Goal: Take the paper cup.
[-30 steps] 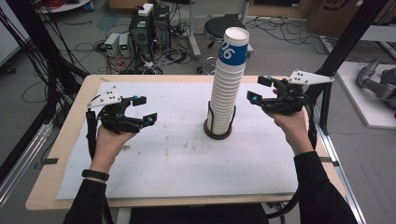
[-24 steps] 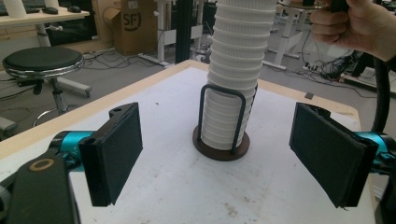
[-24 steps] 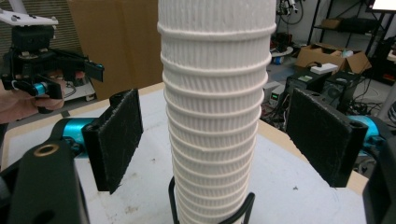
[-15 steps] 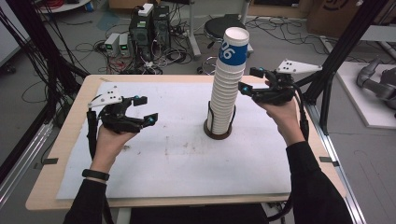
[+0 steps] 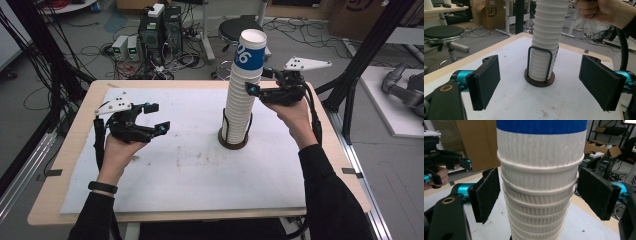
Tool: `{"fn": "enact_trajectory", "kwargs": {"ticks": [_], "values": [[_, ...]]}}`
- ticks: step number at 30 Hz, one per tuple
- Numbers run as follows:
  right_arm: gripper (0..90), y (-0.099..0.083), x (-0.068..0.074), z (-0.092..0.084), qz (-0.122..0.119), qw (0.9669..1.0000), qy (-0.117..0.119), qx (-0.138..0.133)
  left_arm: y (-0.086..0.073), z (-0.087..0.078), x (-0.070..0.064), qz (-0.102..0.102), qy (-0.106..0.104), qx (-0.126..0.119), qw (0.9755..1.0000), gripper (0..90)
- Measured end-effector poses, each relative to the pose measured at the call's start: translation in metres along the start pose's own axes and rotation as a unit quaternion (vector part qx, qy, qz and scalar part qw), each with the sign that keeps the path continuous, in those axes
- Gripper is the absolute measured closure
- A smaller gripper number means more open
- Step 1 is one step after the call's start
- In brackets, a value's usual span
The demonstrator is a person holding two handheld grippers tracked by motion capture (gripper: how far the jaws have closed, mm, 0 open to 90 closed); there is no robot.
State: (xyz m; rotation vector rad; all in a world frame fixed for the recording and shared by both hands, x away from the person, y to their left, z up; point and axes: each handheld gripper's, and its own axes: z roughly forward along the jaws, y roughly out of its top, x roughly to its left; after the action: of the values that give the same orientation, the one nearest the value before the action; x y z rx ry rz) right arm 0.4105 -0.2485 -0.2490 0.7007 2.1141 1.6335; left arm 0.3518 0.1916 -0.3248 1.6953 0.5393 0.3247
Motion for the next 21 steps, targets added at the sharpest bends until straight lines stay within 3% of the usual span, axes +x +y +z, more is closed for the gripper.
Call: {"fn": "enact_trajectory", "kwargs": {"ticks": [21], "values": [[13.6,0.001,-0.002,0.015,0.015,0.9998,0.007,0.007,0.005,0.011,-0.006,-0.005,-0.021,0.001,0.9998,17.1]]}}
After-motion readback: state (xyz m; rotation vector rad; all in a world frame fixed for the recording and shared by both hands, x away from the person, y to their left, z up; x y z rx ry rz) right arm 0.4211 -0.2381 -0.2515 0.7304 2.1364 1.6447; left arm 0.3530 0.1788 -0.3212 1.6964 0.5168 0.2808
